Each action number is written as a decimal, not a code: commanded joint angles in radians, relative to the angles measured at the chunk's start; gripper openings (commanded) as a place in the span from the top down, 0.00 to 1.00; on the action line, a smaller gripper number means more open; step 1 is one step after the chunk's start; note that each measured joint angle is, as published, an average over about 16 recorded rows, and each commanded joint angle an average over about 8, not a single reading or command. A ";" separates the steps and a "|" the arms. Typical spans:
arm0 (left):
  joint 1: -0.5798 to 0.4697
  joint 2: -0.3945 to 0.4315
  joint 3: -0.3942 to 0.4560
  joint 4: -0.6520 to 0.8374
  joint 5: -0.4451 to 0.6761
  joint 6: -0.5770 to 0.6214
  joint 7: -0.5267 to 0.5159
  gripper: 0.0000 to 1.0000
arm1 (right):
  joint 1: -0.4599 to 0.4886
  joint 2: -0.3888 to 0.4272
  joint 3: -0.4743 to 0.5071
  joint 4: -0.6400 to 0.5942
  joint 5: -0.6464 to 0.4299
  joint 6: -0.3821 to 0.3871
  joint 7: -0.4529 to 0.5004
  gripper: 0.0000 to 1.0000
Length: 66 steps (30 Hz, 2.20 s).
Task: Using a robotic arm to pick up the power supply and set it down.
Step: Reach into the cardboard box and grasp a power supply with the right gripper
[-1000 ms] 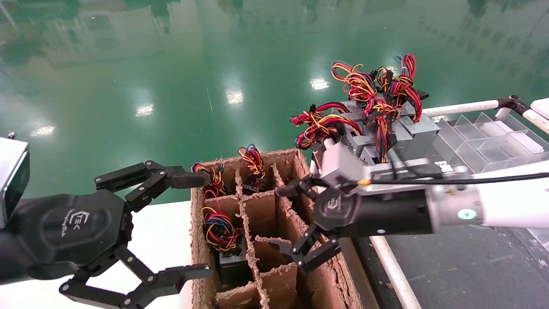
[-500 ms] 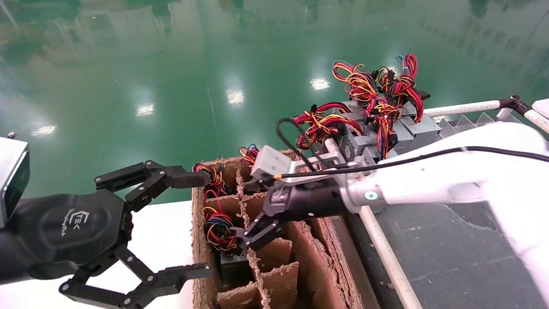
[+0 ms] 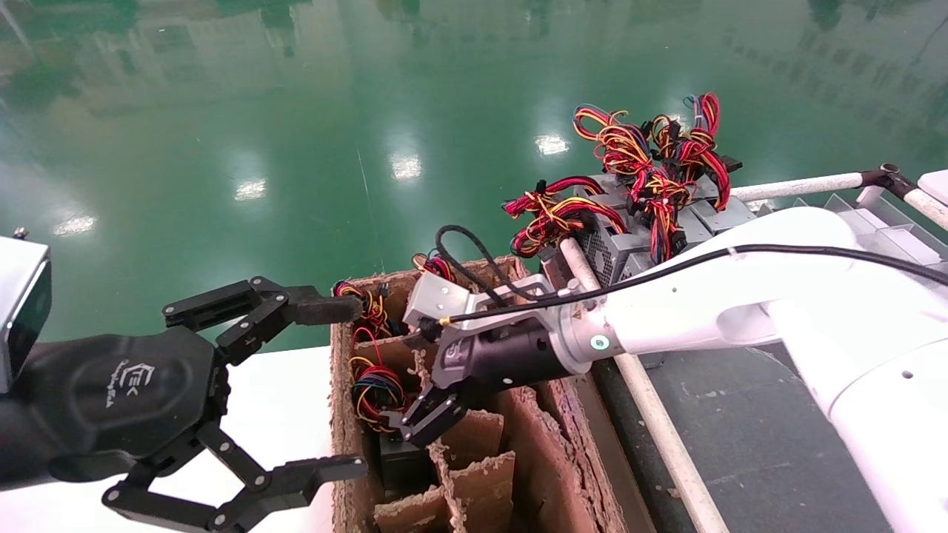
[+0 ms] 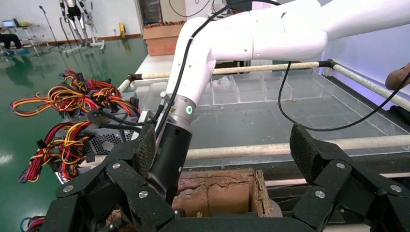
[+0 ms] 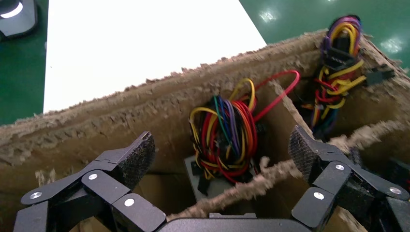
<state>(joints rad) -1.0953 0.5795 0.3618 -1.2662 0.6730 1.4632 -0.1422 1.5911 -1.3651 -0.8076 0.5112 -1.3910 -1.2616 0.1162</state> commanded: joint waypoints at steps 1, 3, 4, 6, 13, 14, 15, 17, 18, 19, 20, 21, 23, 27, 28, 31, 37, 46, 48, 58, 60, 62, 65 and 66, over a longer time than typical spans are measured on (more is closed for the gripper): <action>0.000 0.000 0.000 0.000 0.000 0.000 0.000 0.00 | -0.002 -0.003 -0.019 0.002 0.016 0.011 -0.004 0.00; 0.000 0.000 0.000 0.000 0.000 0.000 0.000 0.00 | -0.005 -0.004 -0.045 0.013 0.034 0.028 -0.002 0.00; 0.000 0.000 0.000 0.000 0.000 0.000 0.000 0.00 | -0.006 -0.004 -0.060 0.019 0.043 0.039 0.000 0.00; 0.000 0.000 0.000 0.000 0.000 0.000 0.000 0.00 | -0.009 -0.005 -0.088 0.032 0.061 0.062 0.003 0.00; 0.000 0.000 0.000 0.000 0.000 0.000 0.000 0.00 | -0.017 -0.006 -0.183 0.063 0.128 0.157 0.015 0.00; 0.000 0.000 0.000 0.000 0.000 0.000 0.000 0.00 | -0.018 -0.006 -0.196 0.066 0.137 0.174 0.016 0.00; 0.000 0.000 0.000 0.000 0.000 0.000 0.000 0.00 | -0.019 -0.006 -0.209 0.069 0.145 0.192 0.017 0.00; 0.000 0.000 0.000 0.000 0.000 0.000 0.000 0.00 | -0.023 -0.006 -0.232 0.074 0.161 0.233 0.019 0.00; 0.000 0.000 0.000 0.000 0.000 0.000 0.000 0.00 | -0.025 -0.006 -0.243 0.078 0.168 0.254 0.020 0.00; 0.000 0.000 0.000 0.000 0.000 0.000 0.000 0.00 | -0.028 -0.006 -0.254 0.081 0.175 0.276 0.021 0.00; 0.000 0.000 0.000 0.000 0.000 0.000 0.000 0.00 | -0.030 -0.006 -0.265 0.085 0.182 0.298 0.023 0.00; 0.000 0.000 0.000 0.000 0.000 0.000 0.000 0.00 | -0.032 -0.006 -0.275 0.090 0.189 0.319 0.024 0.00; 0.000 0.000 0.000 0.000 0.000 0.000 0.000 0.00 | -0.036 -0.005 -0.296 0.099 0.203 0.356 0.028 0.00; 0.000 0.000 0.000 0.000 0.000 0.000 0.000 0.00 | -0.037 -0.005 -0.336 0.116 0.234 0.400 0.036 0.03; 0.000 0.000 0.000 0.000 0.000 0.000 0.000 0.00 | -0.037 -0.004 -0.346 0.119 0.241 0.407 0.038 0.10; 0.000 0.000 0.000 0.000 0.000 0.000 0.000 0.00 | -0.035 -0.004 -0.374 0.127 0.263 0.420 0.042 0.47; 0.000 0.000 0.000 0.000 0.000 0.000 0.000 0.00 | -0.030 -0.004 -0.424 0.135 0.302 0.441 0.041 1.00; 0.000 0.000 0.000 0.000 0.000 0.000 0.000 0.00 | -0.024 -0.005 -0.481 0.146 0.361 0.474 0.038 1.00; 0.000 0.000 0.001 0.000 0.000 0.000 0.000 0.00 | -0.024 -0.005 -0.492 0.149 0.374 0.480 0.038 1.00; 0.000 0.000 0.001 0.000 0.000 0.000 0.000 0.00 | -0.021 -0.003 -0.543 0.150 0.430 0.498 0.030 1.00; 0.000 0.000 0.001 0.000 0.000 0.000 0.000 0.00 | -0.020 -0.003 -0.552 0.147 0.439 0.498 0.027 1.00; 0.000 0.000 0.001 0.000 0.000 0.000 0.000 0.00 | -0.018 -0.002 -0.560 0.142 0.447 0.496 0.024 1.00; 0.000 0.000 0.001 0.000 0.000 0.000 0.000 0.00 | -0.017 -0.002 -0.571 0.133 0.460 0.491 0.019 1.00; 0.000 0.000 0.001 0.000 0.000 0.000 0.000 0.00 | -0.017 -0.001 -0.574 0.130 0.465 0.489 0.018 1.00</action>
<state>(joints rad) -1.0955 0.5793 0.3625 -1.2662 0.6725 1.4629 -0.1419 1.5738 -1.3667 -1.3788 0.6414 -0.9249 -0.7739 0.1343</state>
